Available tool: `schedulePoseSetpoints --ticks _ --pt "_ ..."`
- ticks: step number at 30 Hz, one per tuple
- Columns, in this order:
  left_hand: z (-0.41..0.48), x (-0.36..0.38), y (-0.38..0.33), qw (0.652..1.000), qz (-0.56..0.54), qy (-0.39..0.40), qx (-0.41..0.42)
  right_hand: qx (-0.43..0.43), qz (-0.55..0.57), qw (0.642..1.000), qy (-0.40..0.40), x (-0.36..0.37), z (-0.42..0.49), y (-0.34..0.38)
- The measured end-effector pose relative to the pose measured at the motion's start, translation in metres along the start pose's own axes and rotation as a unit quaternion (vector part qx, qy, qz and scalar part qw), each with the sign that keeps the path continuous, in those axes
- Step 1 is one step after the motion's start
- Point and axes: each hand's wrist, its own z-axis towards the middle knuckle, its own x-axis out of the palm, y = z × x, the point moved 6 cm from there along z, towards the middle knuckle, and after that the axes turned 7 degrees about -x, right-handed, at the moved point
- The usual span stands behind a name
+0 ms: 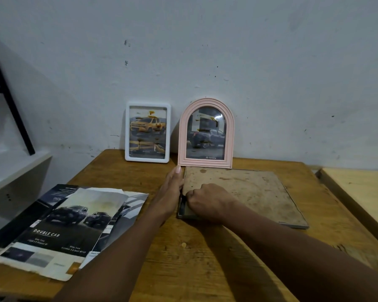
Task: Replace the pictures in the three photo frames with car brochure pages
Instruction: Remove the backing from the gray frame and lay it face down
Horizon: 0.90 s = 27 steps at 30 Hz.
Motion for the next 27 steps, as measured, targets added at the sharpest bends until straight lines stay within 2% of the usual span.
schedulePoseSetpoints --ticks 9,12,18,24,27 --pt "0.003 -0.003 0.005 0.999 0.031 -0.008 -0.006 0.037 0.024 0.996 -0.073 -0.029 -0.012 -0.017" --pt "-0.003 -0.002 0.004 0.996 0.089 -0.026 0.009 0.053 0.027 0.994 -0.097 -0.037 -0.018 -0.022" --pt "0.0 0.002 0.007 0.987 0.153 -0.024 -0.031 0.077 0.038 0.988 -0.13 -0.049 -0.028 -0.03" --pt "-0.002 0.006 0.004 0.977 0.203 -0.033 -0.055 0.154 0.042 0.969 -0.187 -0.072 -0.053 -0.068" --pt "0.004 0.009 0.002 0.985 0.162 0.0 -0.055 0.206 0.031 0.948 -0.24 -0.085 -0.085 -0.098"
